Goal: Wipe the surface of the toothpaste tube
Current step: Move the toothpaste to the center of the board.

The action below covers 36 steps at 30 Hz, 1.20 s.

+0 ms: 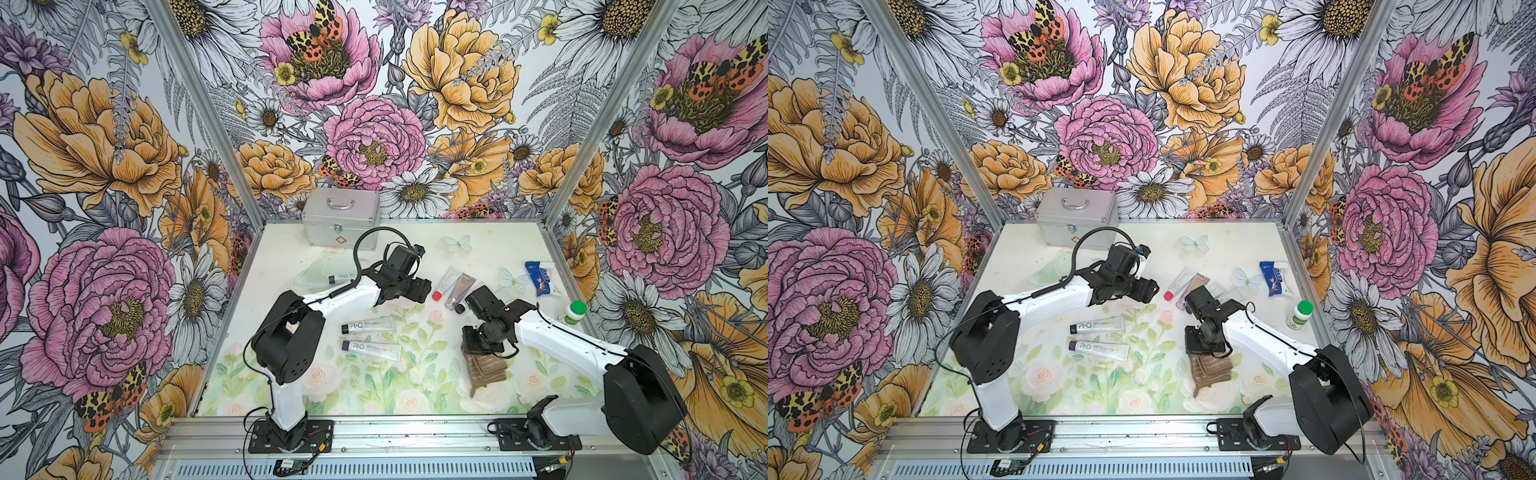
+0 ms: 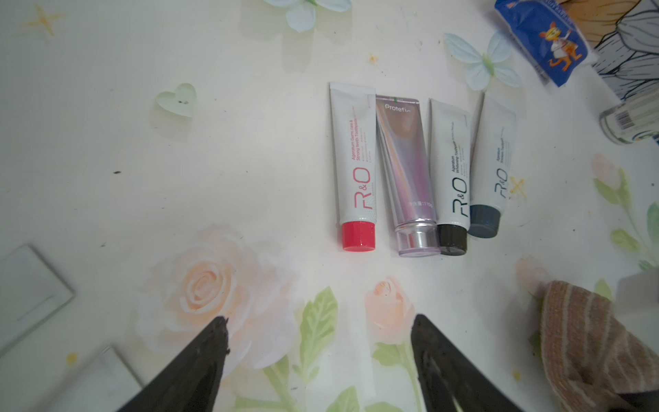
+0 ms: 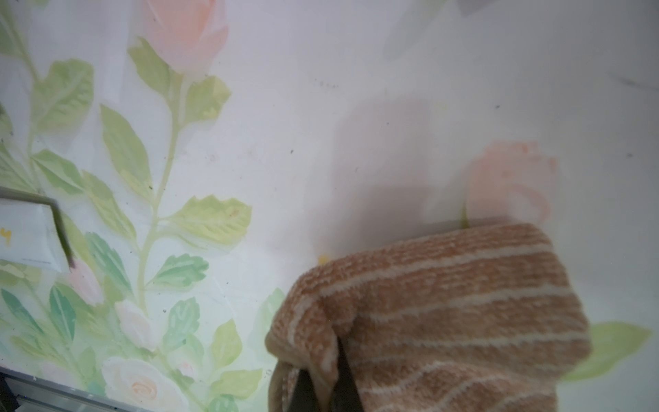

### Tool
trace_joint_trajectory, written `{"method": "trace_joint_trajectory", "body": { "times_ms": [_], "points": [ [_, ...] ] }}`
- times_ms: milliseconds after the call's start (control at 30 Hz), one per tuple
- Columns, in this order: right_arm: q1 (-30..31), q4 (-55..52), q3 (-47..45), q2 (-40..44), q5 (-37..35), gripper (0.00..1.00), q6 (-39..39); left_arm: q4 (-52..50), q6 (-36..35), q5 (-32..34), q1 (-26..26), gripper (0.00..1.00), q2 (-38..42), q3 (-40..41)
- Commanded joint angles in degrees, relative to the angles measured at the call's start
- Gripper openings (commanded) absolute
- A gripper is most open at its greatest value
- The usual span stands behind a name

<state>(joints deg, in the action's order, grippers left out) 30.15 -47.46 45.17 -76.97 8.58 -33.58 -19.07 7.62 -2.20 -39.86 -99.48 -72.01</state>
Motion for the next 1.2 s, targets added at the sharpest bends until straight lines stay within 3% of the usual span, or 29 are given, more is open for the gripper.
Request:
{"method": "trace_joint_trajectory", "body": {
  "times_ms": [0, 233, 467, 867, 1167],
  "points": [
    [0.8, 1.4, 0.7, -0.9, -0.8, 0.0, -0.1, -3.9, 1.1, 4.3, 0.1, 0.82, 7.8, 6.8],
    [2.5, 1.7, 2.6, -3.4, -0.6, 0.0, -0.1, -8.8, 8.0, 7.5, -0.5, 0.82, 21.4, 19.3],
    [3.2, 1.7, 3.8, -4.4, -0.6, 0.0, 0.3, -11.2, 14.9, 11.6, -1.5, 0.83, 28.3, 27.9],
    [3.5, 1.7, 3.0, -2.9, -0.6, 0.0, 0.1, -10.7, 19.8, 15.5, -2.7, 0.86, 28.0, 34.0],
    [3.6, 1.7, 2.7, -1.5, -0.7, 0.0, -0.1, -10.6, 21.9, 12.1, -3.2, 0.87, 25.4, 34.4]
  ]
}}
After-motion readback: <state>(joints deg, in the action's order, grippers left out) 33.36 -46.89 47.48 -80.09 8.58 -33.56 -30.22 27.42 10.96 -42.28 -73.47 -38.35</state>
